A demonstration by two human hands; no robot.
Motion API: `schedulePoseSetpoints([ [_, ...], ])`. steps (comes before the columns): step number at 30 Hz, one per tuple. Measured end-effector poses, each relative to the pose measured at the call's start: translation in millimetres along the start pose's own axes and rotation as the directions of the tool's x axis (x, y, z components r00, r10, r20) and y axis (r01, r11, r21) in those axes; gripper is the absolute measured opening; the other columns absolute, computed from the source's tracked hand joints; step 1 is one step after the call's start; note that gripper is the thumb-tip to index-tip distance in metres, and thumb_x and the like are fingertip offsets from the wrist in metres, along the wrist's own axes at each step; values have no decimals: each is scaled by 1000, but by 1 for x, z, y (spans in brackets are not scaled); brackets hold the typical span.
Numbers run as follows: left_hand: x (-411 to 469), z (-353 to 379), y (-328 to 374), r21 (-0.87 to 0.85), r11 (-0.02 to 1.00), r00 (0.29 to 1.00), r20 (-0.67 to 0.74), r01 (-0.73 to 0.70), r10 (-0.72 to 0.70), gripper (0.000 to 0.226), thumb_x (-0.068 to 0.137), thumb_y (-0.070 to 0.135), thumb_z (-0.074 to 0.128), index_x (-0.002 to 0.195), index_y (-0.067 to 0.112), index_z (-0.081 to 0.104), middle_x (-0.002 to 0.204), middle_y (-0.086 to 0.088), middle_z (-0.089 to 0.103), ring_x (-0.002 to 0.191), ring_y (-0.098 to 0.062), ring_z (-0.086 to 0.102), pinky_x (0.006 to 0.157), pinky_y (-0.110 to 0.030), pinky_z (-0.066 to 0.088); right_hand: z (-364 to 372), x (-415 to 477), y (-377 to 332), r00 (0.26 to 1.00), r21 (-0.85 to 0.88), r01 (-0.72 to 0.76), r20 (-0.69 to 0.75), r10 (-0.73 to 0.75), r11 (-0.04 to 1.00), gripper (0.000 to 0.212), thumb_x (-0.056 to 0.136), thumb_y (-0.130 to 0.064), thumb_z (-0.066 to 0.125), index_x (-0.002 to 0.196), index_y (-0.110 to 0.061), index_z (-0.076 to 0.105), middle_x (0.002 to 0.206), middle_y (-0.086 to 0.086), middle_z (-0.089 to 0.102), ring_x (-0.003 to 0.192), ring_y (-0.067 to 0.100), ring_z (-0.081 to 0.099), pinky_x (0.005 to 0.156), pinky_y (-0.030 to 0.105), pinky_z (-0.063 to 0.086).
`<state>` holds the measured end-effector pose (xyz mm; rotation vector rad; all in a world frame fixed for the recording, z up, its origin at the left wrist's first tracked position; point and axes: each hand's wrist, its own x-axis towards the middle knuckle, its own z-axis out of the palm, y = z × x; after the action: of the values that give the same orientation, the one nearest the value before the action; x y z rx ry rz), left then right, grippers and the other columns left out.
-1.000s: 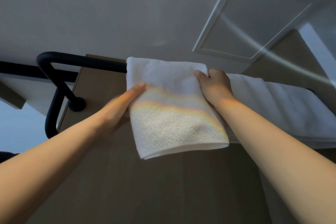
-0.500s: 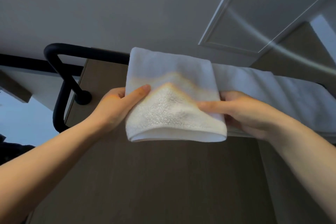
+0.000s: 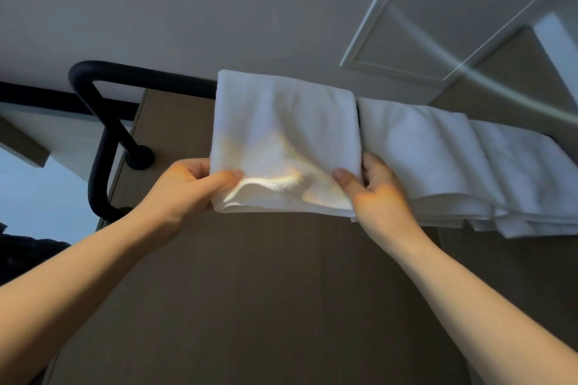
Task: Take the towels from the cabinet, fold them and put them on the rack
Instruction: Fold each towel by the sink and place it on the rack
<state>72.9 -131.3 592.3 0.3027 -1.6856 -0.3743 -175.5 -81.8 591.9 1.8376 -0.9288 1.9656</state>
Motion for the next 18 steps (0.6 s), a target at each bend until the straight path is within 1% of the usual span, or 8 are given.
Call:
schedulePoseSetpoints([
  [2, 0, -3, -4, 24, 1000, 1000, 25, 9, -9, 19, 92, 18, 61, 87, 8, 76, 91, -12, 74, 75, -15, 69, 64, -19, 57, 3, -9, 6, 999, 26, 39, -37, -38, 999, 19, 98, -24, 57, 108, -8, 59, 102, 6, 68, 94, 20, 66, 85, 48, 54],
  [4, -1, -4, -5, 29, 1000, 999, 47, 12, -14, 19, 94, 18, 57, 90, 10, 74, 89, -8, 75, 76, -15, 69, 64, -18, 56, 5, -14, 10, 996, 10, 74, -58, -73, 997, 20, 100, -26, 55, 107, -8, 59, 100, 9, 67, 91, 22, 65, 81, 51, 54],
  [6, -3, -4, -3, 7, 1000, 998, 68, 16, -17, 18, 92, 25, 61, 87, 15, 75, 85, -3, 76, 74, -14, 69, 62, -17, 56, 7, -16, 14, 999, 43, 42, -19, -41, 998, 20, 99, -25, 55, 111, -9, 58, 100, 8, 68, 84, 18, 67, 66, 42, 56],
  [8, -6, -2, -1, 26, 1000, 995, 103, 2, -5, 21, 79, 44, 72, 86, 25, 77, 86, 4, 76, 75, -9, 71, 60, -15, 54, 7, -15, 14, 994, 195, -75, 89, 58, 978, 29, 96, -23, 60, 121, -9, 56, 99, 5, 69, 70, 11, 69, 53, 25, 53],
  [11, -8, 4, -2, 57, 998, 992, 129, -23, 15, 52, 49, 53, 83, 95, 32, 73, 93, 13, 75, 83, -3, 71, 63, -10, 52, -1, -21, 15, 979, 317, -155, 175, 103, 936, 69, 78, -33, 73, 139, -24, 41, 111, -4, 69, 83, 12, 73, 61, 21, 57],
  [14, -7, 5, -3, 33, 999, 992, 123, -43, 38, 53, 44, 44, 93, 91, 34, 73, 94, 16, 74, 87, -1, 70, 65, -10, 52, -8, -34, 13, 986, 239, -58, 166, 18, 969, 95, 66, -41, 81, 141, -52, 24, 115, -12, 69, 93, 9, 72, 71, 19, 58],
  [16, -7, 3, -3, 28, 997, 990, 121, -69, 65, 43, 47, 39, 94, 85, 41, 74, 92, 16, 74, 85, -2, 71, 63, -10, 52, -11, -40, 10, 990, 113, 63, 115, -76, 992, 79, 71, -39, 84, 130, -56, 35, 116, -16, 67, 93, 4, 71, 72, 15, 57],
  [18, -6, 1, -3, 41, 995, 990, 111, -96, 90, 34, 51, 37, 87, 82, 43, 74, 89, 15, 75, 82, -3, 71, 60, -10, 52, -12, -40, 11, 984, 1, 175, 42, -175, 985, 42, 79, -35, 79, 111, -45, 55, 103, -13, 69, 86, 9, 71, 72, 28, 61],
])
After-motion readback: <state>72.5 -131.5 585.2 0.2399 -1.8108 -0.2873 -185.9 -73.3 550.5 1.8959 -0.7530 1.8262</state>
